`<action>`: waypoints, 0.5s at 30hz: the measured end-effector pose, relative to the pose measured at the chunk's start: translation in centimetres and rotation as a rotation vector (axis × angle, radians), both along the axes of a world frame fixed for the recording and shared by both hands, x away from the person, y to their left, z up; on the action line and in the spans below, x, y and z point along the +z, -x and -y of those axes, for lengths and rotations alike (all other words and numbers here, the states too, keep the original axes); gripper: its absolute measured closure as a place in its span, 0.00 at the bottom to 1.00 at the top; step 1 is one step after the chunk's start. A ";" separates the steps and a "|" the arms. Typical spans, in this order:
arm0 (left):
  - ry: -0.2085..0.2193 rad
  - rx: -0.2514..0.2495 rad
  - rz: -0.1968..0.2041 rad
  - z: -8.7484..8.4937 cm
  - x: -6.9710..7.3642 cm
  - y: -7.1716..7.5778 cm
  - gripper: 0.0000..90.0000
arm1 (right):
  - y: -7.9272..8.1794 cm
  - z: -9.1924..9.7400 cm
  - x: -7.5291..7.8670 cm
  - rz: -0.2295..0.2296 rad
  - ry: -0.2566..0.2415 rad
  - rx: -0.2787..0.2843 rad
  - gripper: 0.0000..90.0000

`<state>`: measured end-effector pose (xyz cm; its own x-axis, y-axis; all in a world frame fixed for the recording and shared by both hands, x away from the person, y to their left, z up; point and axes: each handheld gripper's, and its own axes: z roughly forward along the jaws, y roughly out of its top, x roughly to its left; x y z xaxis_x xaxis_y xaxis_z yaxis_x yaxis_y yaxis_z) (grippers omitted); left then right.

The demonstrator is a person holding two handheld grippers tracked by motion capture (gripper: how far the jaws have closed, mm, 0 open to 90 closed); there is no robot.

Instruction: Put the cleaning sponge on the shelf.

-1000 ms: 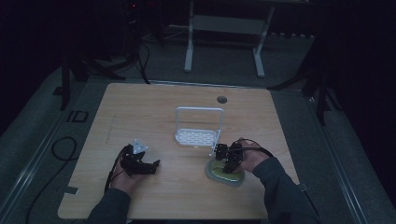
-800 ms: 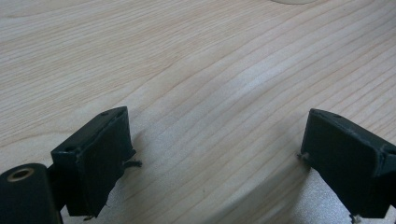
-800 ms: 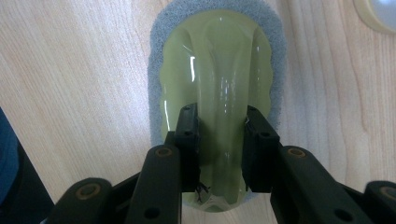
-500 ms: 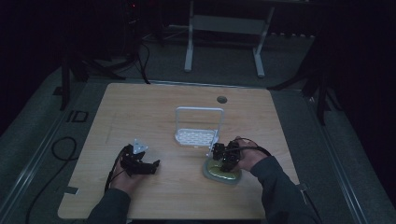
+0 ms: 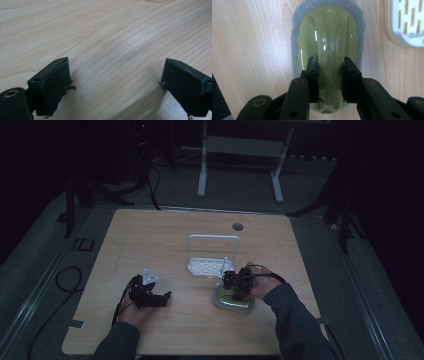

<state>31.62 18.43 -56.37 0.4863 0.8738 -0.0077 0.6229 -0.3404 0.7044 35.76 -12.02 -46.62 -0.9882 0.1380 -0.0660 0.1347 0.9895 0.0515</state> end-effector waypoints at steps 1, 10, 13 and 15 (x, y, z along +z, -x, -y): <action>0.000 0.000 0.000 0.0 0.0 0.0 0.10 | 0.0 -0.2 0.1 0.000 -0.005 0.008 0.79; 0.000 0.000 0.000 0.0 0.0 0.0 0.10 | -0.3 -1.0 0.5 0.022 -0.019 0.032 0.79; 0.000 0.000 0.000 0.0 0.0 0.0 0.10 | -0.5 -1.0 0.7 0.029 -0.025 0.032 0.79; 0.000 0.000 0.000 0.0 0.0 0.0 0.10 | -0.6 -1.1 0.8 0.037 -0.019 0.036 0.79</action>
<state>31.62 18.43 -56.37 0.4863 0.8738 -0.0076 0.6229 -0.3405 0.7043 36.35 -10.90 -45.78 -0.9895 0.1036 -0.1005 0.0963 0.9925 0.0747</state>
